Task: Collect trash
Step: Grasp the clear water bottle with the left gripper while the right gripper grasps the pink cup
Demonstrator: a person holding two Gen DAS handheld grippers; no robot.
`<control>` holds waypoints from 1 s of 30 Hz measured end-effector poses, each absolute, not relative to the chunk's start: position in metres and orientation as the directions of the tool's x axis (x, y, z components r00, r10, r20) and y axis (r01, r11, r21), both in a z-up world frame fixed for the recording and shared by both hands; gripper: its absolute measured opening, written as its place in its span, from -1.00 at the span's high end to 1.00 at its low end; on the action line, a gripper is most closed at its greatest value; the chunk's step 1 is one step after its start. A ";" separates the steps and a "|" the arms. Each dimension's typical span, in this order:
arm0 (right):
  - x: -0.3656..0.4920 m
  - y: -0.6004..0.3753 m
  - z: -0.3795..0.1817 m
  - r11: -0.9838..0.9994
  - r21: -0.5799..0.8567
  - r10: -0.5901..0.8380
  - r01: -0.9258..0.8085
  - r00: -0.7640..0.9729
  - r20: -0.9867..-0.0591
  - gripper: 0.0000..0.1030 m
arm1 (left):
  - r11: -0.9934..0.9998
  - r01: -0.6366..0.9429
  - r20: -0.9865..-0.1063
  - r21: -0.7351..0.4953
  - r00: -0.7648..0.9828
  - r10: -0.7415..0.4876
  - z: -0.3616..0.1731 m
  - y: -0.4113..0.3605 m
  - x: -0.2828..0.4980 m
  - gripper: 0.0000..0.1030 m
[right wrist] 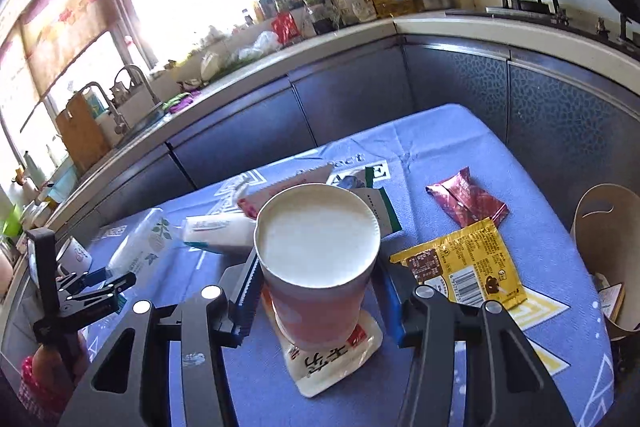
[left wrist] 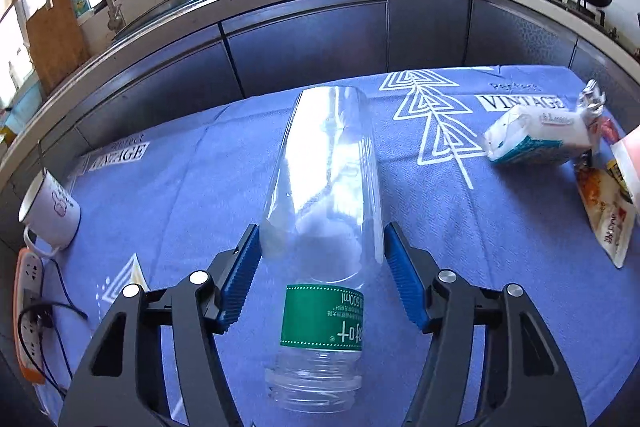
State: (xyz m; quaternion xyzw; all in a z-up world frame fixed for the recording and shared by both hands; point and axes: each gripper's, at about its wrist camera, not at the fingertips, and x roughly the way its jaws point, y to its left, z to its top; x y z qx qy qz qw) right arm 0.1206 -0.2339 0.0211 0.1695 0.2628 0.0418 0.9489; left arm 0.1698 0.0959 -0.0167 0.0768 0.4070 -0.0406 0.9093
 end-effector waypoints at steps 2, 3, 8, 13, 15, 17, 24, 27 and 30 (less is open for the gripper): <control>0.087 -0.228 0.028 0.943 0.332 0.178 -0.026 0.882 -0.436 0.01 | 0.987 0.155 -0.743 0.028 0.664 -0.084 -0.010 0.101 0.147 -0.18; 0.071 -0.226 0.029 0.945 0.324 0.179 -0.037 0.890 -0.420 0.01 | 0.984 0.176 -0.740 0.000 0.662 -0.118 -0.006 0.100 0.136 -0.18; 0.021 -0.235 0.016 0.945 0.326 0.165 -0.015 0.885 -0.436 0.01 | 0.947 0.312 -0.717 -0.074 0.643 -0.268 0.012 0.072 0.089 -0.17; -0.006 -0.259 0.010 0.931 0.362 0.124 0.043 0.896 -0.427 0.01 | 0.882 0.425 -0.684 -0.203 0.583 -0.438 0.031 0.041 0.061 -0.17; -0.013 -0.271 0.011 0.924 0.379 0.114 0.057 0.903 -0.414 0.01 | 0.852 0.468 -0.667 -0.236 0.559 -0.492 0.038 0.027 0.057 -0.17; -0.016 -0.280 0.009 0.920 0.385 0.098 0.076 0.905 -0.414 0.01 | 0.830 0.506 -0.662 -0.234 0.542 -0.517 0.043 0.007 0.052 -0.17; -0.034 -0.304 -0.005 0.891 0.438 0.084 0.120 0.904 -0.419 0.01 | 0.801 0.561 -0.679 -0.208 0.507 -0.531 0.048 -0.037 0.044 0.01; -0.043 -0.314 -0.005 0.881 0.453 0.071 0.133 0.912 -0.405 0.01 | 0.779 0.586 -0.686 -0.224 0.473 -0.553 0.055 -0.049 0.048 0.94; -0.045 -0.320 -0.006 0.871 0.469 0.062 0.145 0.915 -0.398 0.01 | 0.787 0.575 -0.705 -0.224 0.462 -0.538 0.053 -0.060 0.055 0.95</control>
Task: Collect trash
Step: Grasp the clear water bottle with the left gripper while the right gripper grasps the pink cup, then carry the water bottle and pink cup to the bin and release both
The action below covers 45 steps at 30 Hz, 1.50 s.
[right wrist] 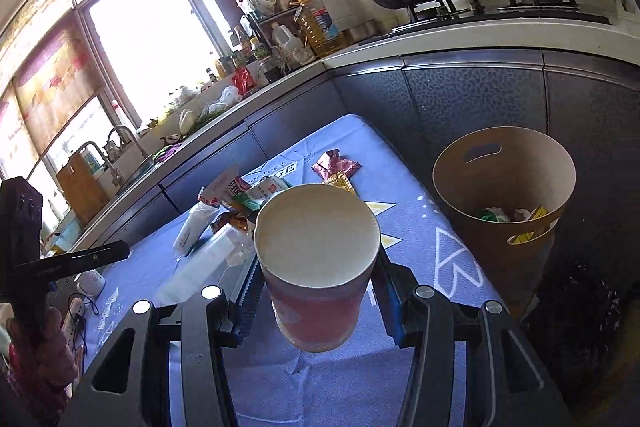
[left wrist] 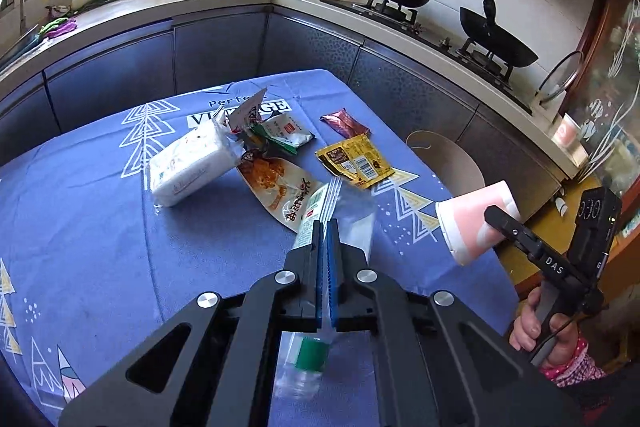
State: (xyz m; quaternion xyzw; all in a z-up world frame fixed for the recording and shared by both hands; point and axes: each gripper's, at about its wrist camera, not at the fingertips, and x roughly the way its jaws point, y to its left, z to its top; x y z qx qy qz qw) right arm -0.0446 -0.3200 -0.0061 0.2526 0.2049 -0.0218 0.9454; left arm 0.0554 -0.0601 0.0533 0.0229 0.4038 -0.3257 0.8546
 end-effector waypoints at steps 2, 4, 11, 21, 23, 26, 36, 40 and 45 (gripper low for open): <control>-0.045 -0.322 -0.008 0.866 0.478 0.069 0.144 0.914 -0.400 0.01 | 0.792 0.563 -0.724 -0.235 0.443 -0.530 0.047 -0.064 0.059 0.90; -0.044 -0.322 -0.012 0.867 0.479 0.078 0.140 0.910 -0.407 0.01 | 0.804 0.551 -0.744 -0.225 0.436 -0.507 0.041 -0.067 0.060 0.07; -0.037 -0.318 -0.026 0.853 0.503 0.112 0.139 0.893 -0.436 0.00 | 0.813 0.580 -0.791 -0.049 0.474 -0.386 0.021 -0.085 0.044 -0.73; -0.034 -0.312 -0.026 0.855 0.502 0.124 0.129 0.890 -0.439 0.00 | 0.703 0.701 -0.875 0.123 0.411 -0.257 -0.031 -0.094 0.019 -0.36; -0.034 -0.314 -0.024 0.858 0.496 0.116 0.132 0.892 -0.437 0.00 | 0.709 0.694 -0.870 0.122 0.418 -0.259 -0.034 -0.092 0.020 -0.17; -0.036 -0.330 -0.017 0.856 0.495 0.082 0.152 0.904 -0.420 0.00 | 0.728 0.680 -0.860 0.091 0.422 -0.286 -0.022 -0.095 0.028 -0.13; -0.051 -0.441 -0.006 0.778 0.529 -0.142 0.338 0.916 -0.376 0.00 | 0.595 0.798 -0.809 -0.092 0.289 -0.512 0.034 -0.214 0.063 -0.14; -0.041 -0.483 -0.012 0.745 0.536 -0.198 0.398 0.898 -0.392 0.00 | 0.510 0.844 -0.834 -0.163 0.159 -0.529 0.031 -0.296 0.081 -0.14; -0.024 -0.519 -0.023 0.716 0.531 -0.242 0.454 0.874 -0.421 0.00 | 0.485 0.849 -0.859 -0.211 0.076 -0.507 0.017 -0.377 0.107 -0.16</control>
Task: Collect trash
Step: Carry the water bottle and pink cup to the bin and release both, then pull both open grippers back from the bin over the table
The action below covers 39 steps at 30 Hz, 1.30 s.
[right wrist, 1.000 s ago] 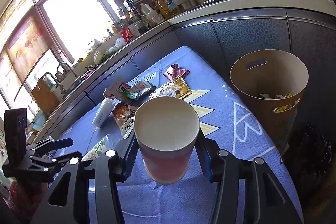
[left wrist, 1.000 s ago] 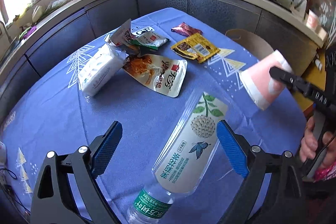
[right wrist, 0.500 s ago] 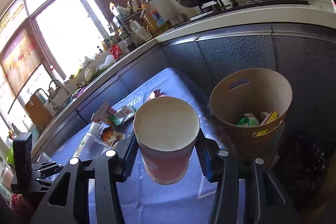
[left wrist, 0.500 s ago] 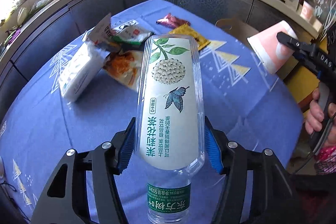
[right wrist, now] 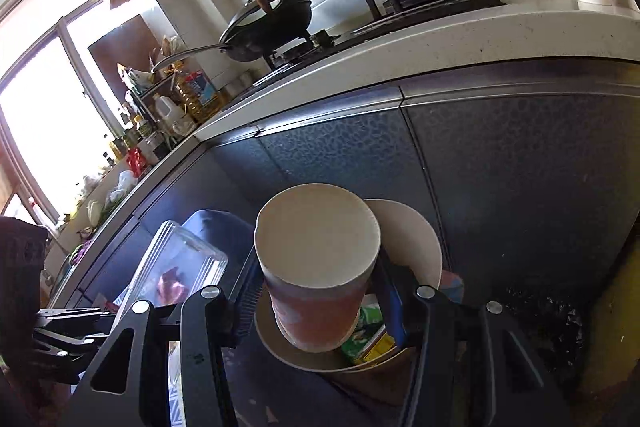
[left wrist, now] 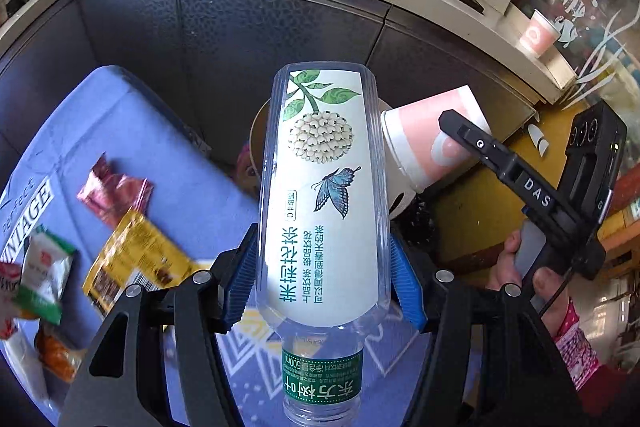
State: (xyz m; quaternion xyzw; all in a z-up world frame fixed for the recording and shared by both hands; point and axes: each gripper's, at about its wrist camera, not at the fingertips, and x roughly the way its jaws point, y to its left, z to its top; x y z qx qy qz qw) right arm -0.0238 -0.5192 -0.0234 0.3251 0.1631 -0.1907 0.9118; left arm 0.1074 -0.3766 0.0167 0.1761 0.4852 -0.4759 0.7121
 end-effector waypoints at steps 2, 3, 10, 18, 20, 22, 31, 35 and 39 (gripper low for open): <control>-0.018 -0.527 -0.028 0.715 0.519 -0.253 0.468 0.866 -0.432 -0.02 | 0.479 0.857 -0.869 -0.192 0.078 -0.489 0.009 -0.399 0.111 -0.18; -0.015 -0.530 -0.031 0.716 0.511 -0.260 0.476 0.860 -0.438 -0.02 | 0.480 0.858 -0.876 -0.184 0.078 -0.476 0.004 -0.408 0.113 -0.19; 0.004 -0.540 -0.050 0.704 0.495 -0.252 0.510 0.831 -0.496 -0.33 | 0.525 0.836 -0.906 -0.159 0.088 -0.415 -0.027 -0.437 0.126 -0.38; -0.019 -0.529 -0.042 0.680 0.531 -0.271 0.505 0.847 -0.458 -0.32 | 0.559 0.811 -0.849 -0.172 0.166 -0.502 0.009 -0.390 0.111 -0.39; -0.028 -0.520 -0.037 0.681 0.542 -0.266 0.493 0.856 -0.444 -0.32 | 0.570 0.806 -0.829 -0.156 0.207 -0.520 0.020 -0.372 0.101 -0.39; -0.036 -0.511 -0.033 0.679 0.552 -0.257 0.484 0.861 -0.438 -0.32 | 0.589 0.799 -0.815 -0.122 0.258 -0.519 0.028 -0.358 0.089 -0.39; -0.078 -0.456 -0.022 0.676 0.588 -0.216 0.445 0.882 -0.418 -0.32 | 0.645 0.764 -0.758 -0.019 0.410 -0.507 0.047 -0.297 0.035 -0.39; -0.090 -0.435 -0.019 0.683 0.584 -0.197 0.439 0.881 -0.431 -0.32 | 0.651 0.759 -0.740 -0.023 0.425 -0.521 0.051 -0.271 0.018 -0.39; -0.097 -0.420 -0.011 0.687 0.592 -0.169 0.421 0.885 -0.434 -0.32 | 0.656 0.754 -0.729 -0.025 0.436 -0.528 0.052 -0.249 0.008 -0.39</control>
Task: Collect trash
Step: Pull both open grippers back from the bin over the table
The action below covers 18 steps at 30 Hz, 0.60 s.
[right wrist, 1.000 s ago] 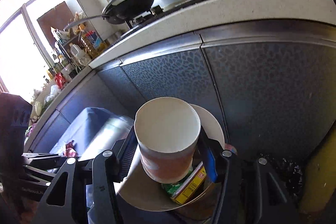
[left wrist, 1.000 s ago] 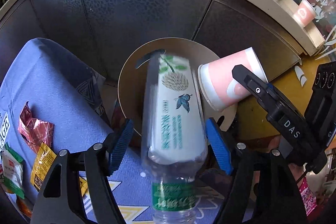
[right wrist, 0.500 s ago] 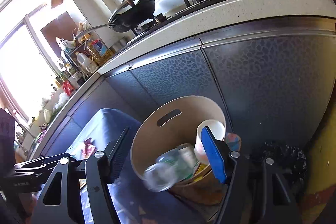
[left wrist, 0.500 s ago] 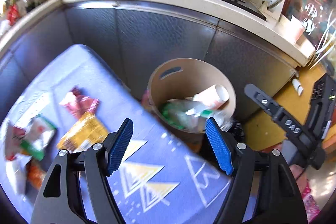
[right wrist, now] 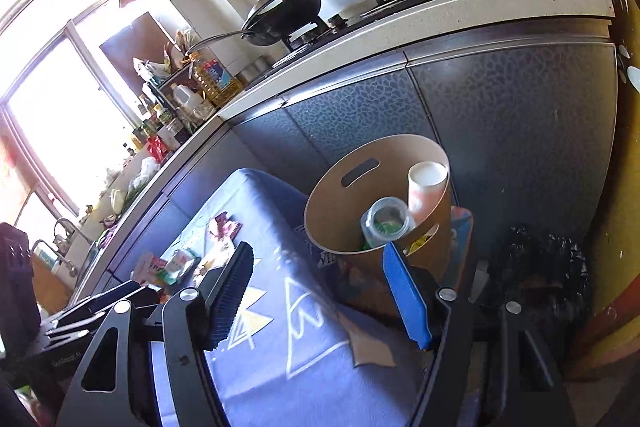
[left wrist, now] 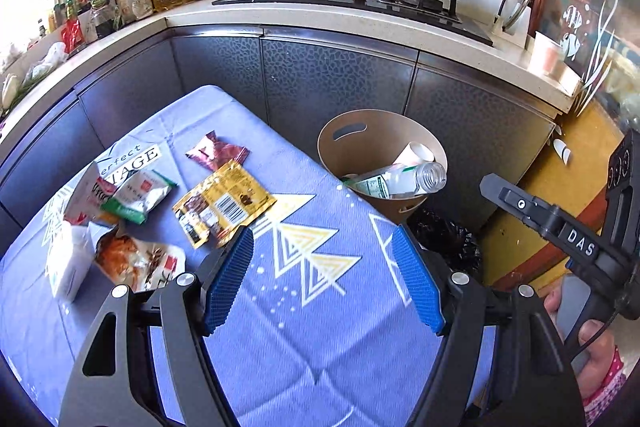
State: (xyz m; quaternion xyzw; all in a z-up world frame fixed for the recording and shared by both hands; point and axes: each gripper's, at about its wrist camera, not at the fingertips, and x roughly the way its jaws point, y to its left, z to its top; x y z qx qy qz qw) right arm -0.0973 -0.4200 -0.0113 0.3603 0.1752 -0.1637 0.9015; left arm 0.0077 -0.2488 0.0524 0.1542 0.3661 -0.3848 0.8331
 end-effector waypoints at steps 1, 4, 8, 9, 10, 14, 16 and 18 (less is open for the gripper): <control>-0.098 -0.417 -0.008 0.688 0.594 -0.165 0.418 0.887 -0.432 -0.32 | 0.659 0.752 -0.726 -0.025 0.440 -0.529 0.053 -0.244 0.006 -0.39; -0.099 -0.410 0.005 0.697 0.591 -0.169 0.406 0.894 -0.415 -0.32 | 0.671 0.741 -0.713 -0.023 0.459 -0.530 0.056 -0.230 0.001 -0.39; -0.101 -0.398 0.022 0.713 0.588 -0.171 0.383 0.907 -0.384 -0.32 | 0.690 0.723 -0.693 -0.025 0.485 -0.534 0.061 -0.207 -0.003 -0.39; -0.100 -0.396 0.025 0.716 0.586 -0.172 0.380 0.909 -0.380 -0.32 | 0.695 0.719 -0.687 -0.022 0.494 -0.533 0.062 -0.201 -0.003 -0.39; -0.100 -0.393 0.027 0.718 0.585 -0.170 0.377 0.910 -0.377 -0.32 | 0.699 0.715 -0.684 -0.021 0.500 -0.531 0.062 -0.197 -0.004 -0.39; -0.099 -0.383 0.030 0.718 0.590 -0.154 0.369 0.911 -0.382 -0.32 | 0.717 0.696 -0.679 -0.031 0.511 -0.526 0.063 -0.181 -0.002 -0.39; -0.097 -0.378 0.031 0.723 0.586 -0.148 0.367 0.910 -0.388 -0.32 | 0.725 0.687 -0.680 -0.043 0.512 -0.525 0.062 -0.174 0.001 -0.39; -0.094 -0.376 0.032 0.728 0.580 -0.144 0.366 0.908 -0.393 -0.32 | 0.734 0.677 -0.680 -0.051 0.515 -0.523 0.060 -0.168 0.003 -0.39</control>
